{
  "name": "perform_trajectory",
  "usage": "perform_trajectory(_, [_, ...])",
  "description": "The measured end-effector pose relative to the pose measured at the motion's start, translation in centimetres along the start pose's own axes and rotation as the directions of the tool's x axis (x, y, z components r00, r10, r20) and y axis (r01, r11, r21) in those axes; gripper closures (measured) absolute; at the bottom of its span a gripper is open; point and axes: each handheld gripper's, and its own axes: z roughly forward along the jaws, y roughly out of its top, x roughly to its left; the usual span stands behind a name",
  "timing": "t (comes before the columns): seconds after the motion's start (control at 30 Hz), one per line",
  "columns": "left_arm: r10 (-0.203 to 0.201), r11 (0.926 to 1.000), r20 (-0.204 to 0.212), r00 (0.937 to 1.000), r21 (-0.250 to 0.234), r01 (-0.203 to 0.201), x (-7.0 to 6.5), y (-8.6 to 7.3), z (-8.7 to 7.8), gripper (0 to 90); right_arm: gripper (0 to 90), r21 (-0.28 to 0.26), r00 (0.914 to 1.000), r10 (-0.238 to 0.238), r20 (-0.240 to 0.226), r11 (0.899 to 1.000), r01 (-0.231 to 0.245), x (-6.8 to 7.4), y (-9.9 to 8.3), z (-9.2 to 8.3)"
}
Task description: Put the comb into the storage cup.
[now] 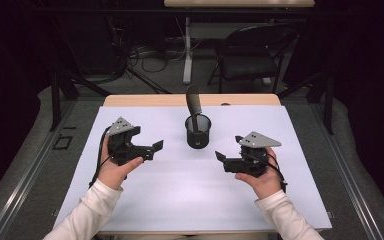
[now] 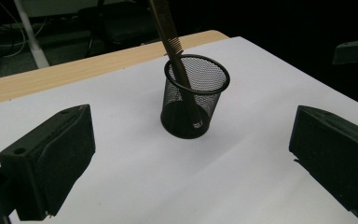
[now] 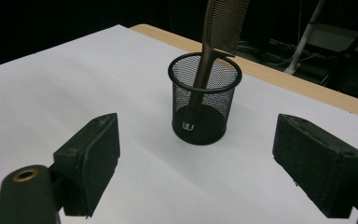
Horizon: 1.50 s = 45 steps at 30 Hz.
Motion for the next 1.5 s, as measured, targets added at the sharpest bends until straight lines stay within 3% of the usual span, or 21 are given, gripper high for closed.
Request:
perform_trajectory(0.33, [-0.011, 0.9999, -0.018, 0.9998, 0.001, 0.011, 0.6, -2.0, -0.7, 0.5, 14.9, 0.017, 0.9994, 0.02, 0.028, 1.0, -0.021, -1.0, -1.4, -0.7])
perform_trajectory(0.77, [-0.072, 0.9972, -0.053, 0.996, -0.025, 0.07, 1.8, -4.9, -2.2, 0.5, 14.9, 0.01, 0.9958, 0.045, 0.079, 0.999, -0.046, -2.1, -3.5, -2.2])
perform_trajectory(1.03, [-0.095, 0.9951, -0.112, 0.9891, -0.036, 0.092, 3.0, -6.6, -3.1, 0.5, 14.9, 0.026, 0.9913, 0.077, 0.107, 0.996, -0.08, -2.9, -5.0, -2.9])
perform_trajectory(1.5, [-0.148, 0.9886, -0.164, 0.9754, -0.053, 0.141, 4.6, -8.9, -3.9, 0.5, 14.9, 0.023, 0.9829, 0.116, 0.143, 0.992, -0.12, -4.2, -6.4, -3.2])
